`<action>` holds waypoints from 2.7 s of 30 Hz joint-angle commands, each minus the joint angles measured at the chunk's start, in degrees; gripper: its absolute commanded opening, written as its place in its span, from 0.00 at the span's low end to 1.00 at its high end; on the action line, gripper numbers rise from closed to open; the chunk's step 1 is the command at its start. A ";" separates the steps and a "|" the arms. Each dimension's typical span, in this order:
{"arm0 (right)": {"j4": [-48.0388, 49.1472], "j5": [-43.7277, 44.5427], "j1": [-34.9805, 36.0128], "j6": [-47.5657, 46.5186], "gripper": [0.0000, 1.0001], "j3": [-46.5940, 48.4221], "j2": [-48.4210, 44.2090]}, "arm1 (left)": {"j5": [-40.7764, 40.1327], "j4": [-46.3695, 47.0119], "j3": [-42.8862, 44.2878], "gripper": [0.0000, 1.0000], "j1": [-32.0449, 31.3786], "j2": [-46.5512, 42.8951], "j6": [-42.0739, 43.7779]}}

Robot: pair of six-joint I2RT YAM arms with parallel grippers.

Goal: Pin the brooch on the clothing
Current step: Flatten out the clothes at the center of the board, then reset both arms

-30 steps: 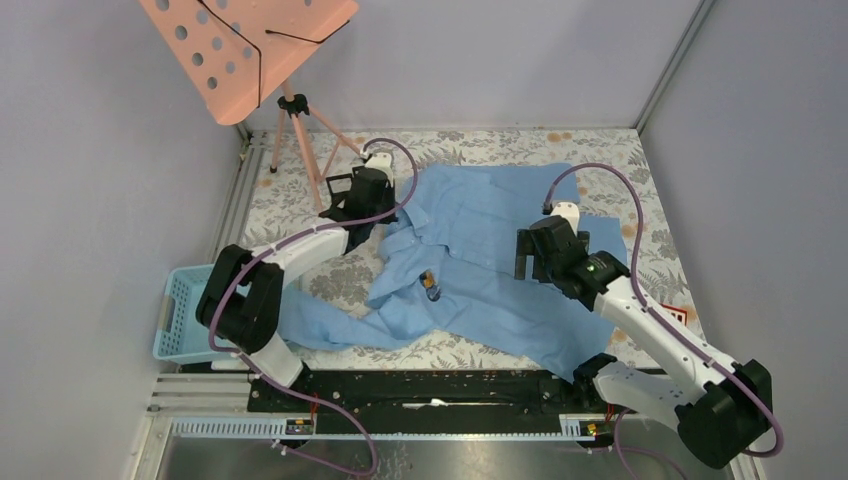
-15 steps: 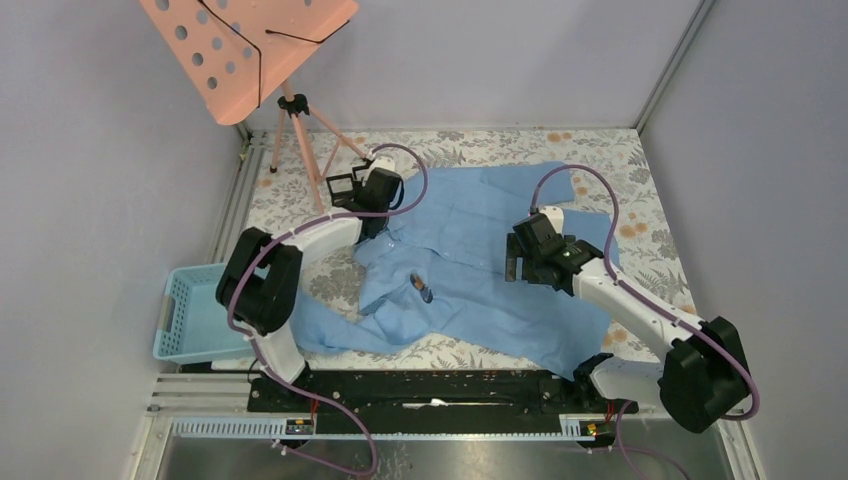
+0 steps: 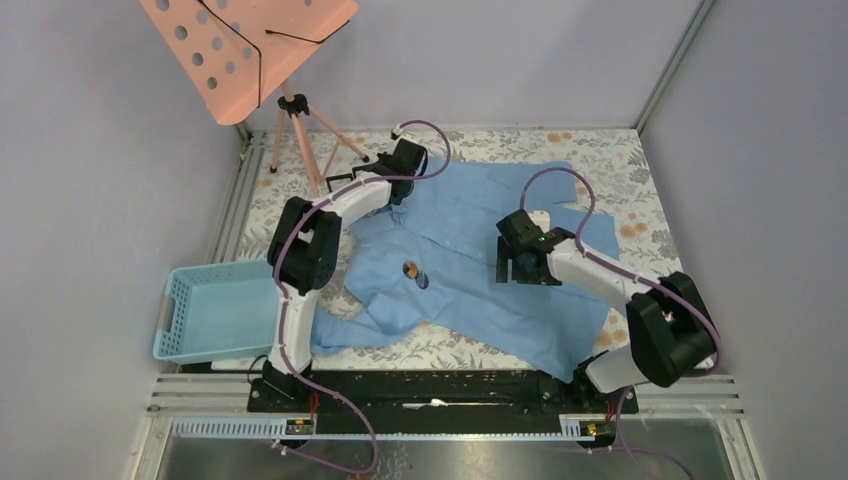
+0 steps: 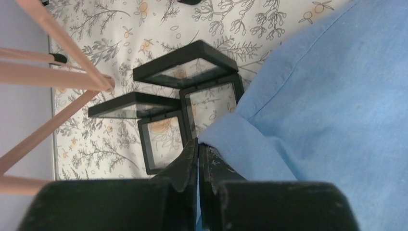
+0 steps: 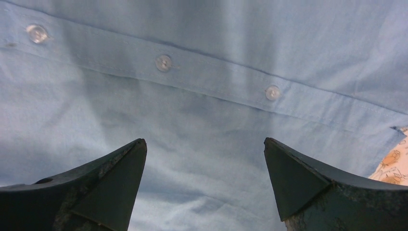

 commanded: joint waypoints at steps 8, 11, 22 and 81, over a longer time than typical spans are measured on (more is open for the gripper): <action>-2.57 -0.48 -3.49 2.47 1.00 11.05 10.86 | -1.03 -8.92 19.71 0.00 2.64 10.66 4.86; -2.57 -2.45 -5.75 2.26 1.00 12.77 12.59 | -0.94 -9.92 24.01 0.00 2.78 13.54 6.26; -2.62 -4.53 -11.81 -1.24 0.99 15.44 11.62 | 0.07 -9.02 25.30 0.64 3.31 13.11 6.93; -6.89 -4.54 -12.78 -5.43 0.99 -1.65 -32.75 | 9.47 -14.27 -60.13 0.99 -34.21 -46.27 -66.36</action>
